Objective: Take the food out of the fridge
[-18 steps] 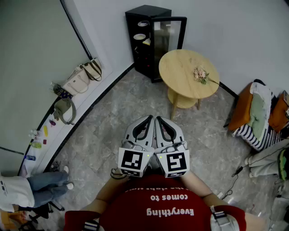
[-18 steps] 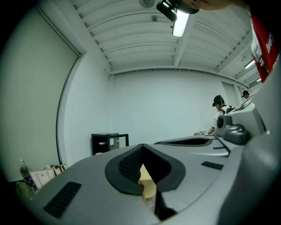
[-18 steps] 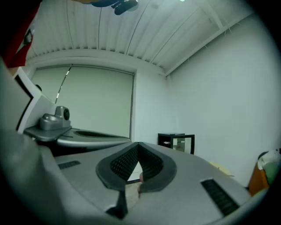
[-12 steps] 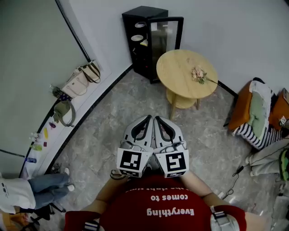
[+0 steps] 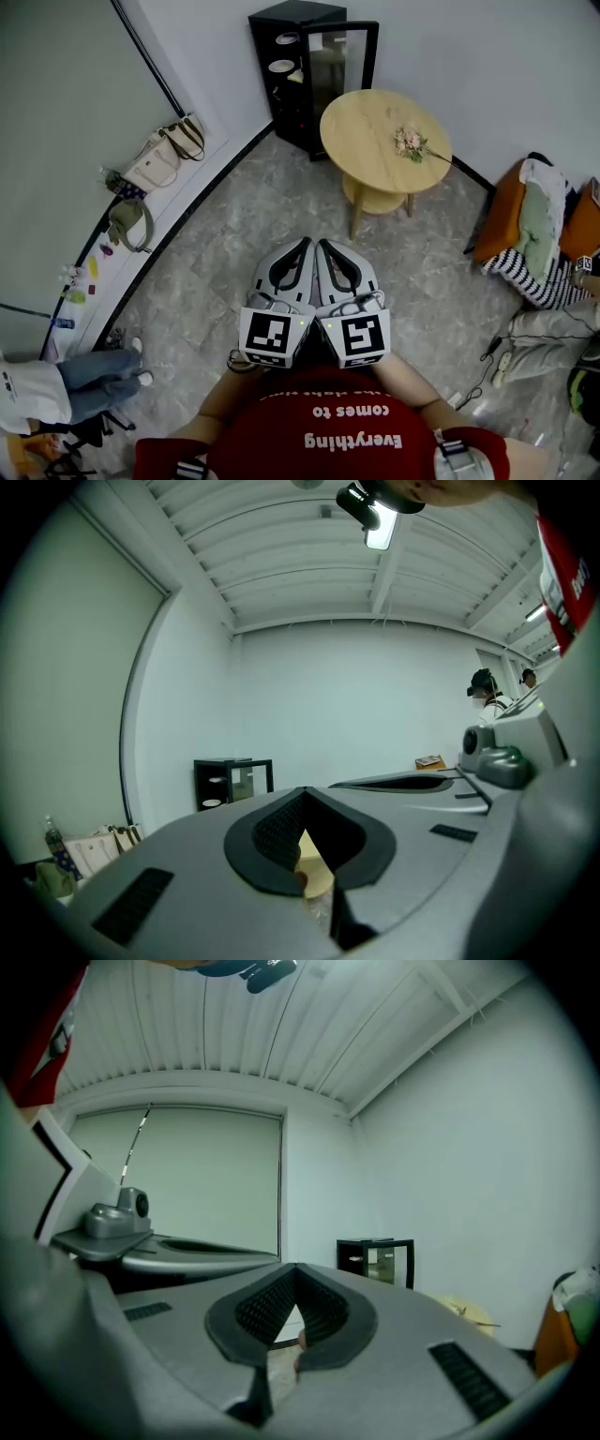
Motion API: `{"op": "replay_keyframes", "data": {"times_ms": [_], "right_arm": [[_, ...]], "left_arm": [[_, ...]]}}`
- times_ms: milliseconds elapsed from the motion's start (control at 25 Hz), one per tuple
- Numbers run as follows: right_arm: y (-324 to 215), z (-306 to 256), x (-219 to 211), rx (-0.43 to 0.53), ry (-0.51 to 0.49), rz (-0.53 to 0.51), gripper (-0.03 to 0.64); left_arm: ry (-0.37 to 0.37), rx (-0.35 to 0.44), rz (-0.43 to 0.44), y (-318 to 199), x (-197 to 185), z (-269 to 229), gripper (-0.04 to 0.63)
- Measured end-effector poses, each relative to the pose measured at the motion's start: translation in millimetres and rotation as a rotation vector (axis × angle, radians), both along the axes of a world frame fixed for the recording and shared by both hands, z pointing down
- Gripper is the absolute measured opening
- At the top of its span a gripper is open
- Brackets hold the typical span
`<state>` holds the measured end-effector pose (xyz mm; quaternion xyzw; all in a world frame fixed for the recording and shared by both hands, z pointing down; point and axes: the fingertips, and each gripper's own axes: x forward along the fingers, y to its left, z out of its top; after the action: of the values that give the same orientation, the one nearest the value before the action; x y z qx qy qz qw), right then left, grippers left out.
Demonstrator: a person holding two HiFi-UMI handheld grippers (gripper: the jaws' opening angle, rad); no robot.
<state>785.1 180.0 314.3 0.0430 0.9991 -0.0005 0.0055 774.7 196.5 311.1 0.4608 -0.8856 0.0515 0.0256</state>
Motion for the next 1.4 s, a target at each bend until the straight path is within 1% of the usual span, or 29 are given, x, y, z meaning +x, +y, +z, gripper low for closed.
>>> {"op": "replay_keyframes", "data": {"times_ms": [240,360,520,640,720,800,1000,1120,1200,1320,1400], "right_arm": [[-9,21,-7,-0.018,0.038,0.019,0.011],[-14,27,-20,-0.011,0.059,0.032,0.011],[-18,35,-48,0.006,0.078,0.053,0.011],[-17,39,-82,0.041,0.084,0.057,0.011],[-18,44,-112,0.060,0.095,0.061,0.011],[-19,48,-144,0.063,0.098,0.066,0.011],[-18,52,-223,0.036,0.075,0.077,0.011],[-10,51,-268,0.000,0.060,0.056,0.011],[-6,49,-293,-0.014,0.054,0.055,0.011],[-3,52,-326,-0.001,0.075,0.064,0.011],[-4,56,-344,-0.006,0.091,0.066,0.011]], "left_arm": [[0.029,-0.033,0.015,-9,-7,20,0.000],[0.043,-0.043,0.023,-14,-21,26,0.000],[0.040,-0.058,0.036,-19,-49,35,0.000],[0.055,-0.043,0.032,-18,-84,40,0.000],[0.068,-0.034,0.030,-18,-113,44,0.000],[0.064,-0.042,0.032,-19,-146,47,0.000],[-0.011,-0.086,0.055,-19,-225,46,0.000],[-0.018,-0.093,0.059,-11,-269,45,0.000],[-0.025,-0.113,0.069,-6,-292,48,0.000],[-0.036,-0.131,0.088,-4,-323,52,0.000],[-0.018,-0.124,0.086,-5,-341,57,0.000]]}}
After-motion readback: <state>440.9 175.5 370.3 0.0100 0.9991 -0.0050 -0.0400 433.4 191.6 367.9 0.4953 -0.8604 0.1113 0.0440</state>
